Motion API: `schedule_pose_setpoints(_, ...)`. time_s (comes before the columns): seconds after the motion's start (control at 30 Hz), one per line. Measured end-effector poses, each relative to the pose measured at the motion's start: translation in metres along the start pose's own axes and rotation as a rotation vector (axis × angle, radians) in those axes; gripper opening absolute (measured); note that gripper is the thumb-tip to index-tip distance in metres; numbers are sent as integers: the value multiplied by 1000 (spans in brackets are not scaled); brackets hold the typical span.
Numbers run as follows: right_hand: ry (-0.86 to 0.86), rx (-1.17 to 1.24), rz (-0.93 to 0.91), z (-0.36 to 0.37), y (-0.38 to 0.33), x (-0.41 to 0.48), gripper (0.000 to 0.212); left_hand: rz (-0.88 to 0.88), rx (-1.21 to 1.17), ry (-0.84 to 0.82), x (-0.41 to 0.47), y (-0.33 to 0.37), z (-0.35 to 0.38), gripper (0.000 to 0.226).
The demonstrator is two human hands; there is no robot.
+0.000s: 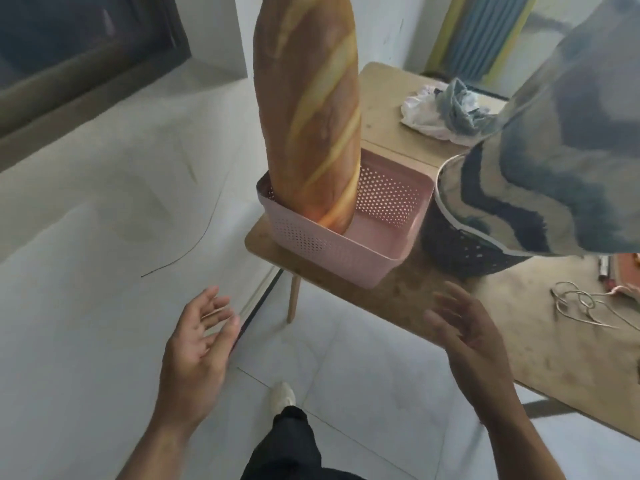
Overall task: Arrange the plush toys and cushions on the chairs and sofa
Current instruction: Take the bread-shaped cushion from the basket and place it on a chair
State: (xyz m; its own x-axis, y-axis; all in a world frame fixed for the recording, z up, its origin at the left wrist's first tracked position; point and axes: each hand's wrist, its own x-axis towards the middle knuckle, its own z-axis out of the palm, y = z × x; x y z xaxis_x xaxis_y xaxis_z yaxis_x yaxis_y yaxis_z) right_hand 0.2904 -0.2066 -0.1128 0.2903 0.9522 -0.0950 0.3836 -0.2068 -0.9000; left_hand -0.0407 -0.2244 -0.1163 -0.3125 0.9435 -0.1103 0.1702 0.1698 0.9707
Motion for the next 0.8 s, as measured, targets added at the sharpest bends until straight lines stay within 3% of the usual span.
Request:
schedule_pose_setpoints(0.17,18,17,-123,50,-69,114,58,122,35,-66,159,48,-4,49)
schedule_pose_setpoints(0.33,-4,42,-166,98,-106,201,60,150,76,-144,262,73,28,59)
schedule_pose_setpoints(0.53,-267,7,-123,145,-115,283,99,60,33,-274,335,86,81,90)
schedule_pose_setpoints(0.67,-390,56,-56,166,-99,314,144,60,-15,-320,349,90,94,100)
schedule_pose_setpoints(0.8,-441,82,-111,175,-93,326,149,-11,-3,-352,354,93,105,92)
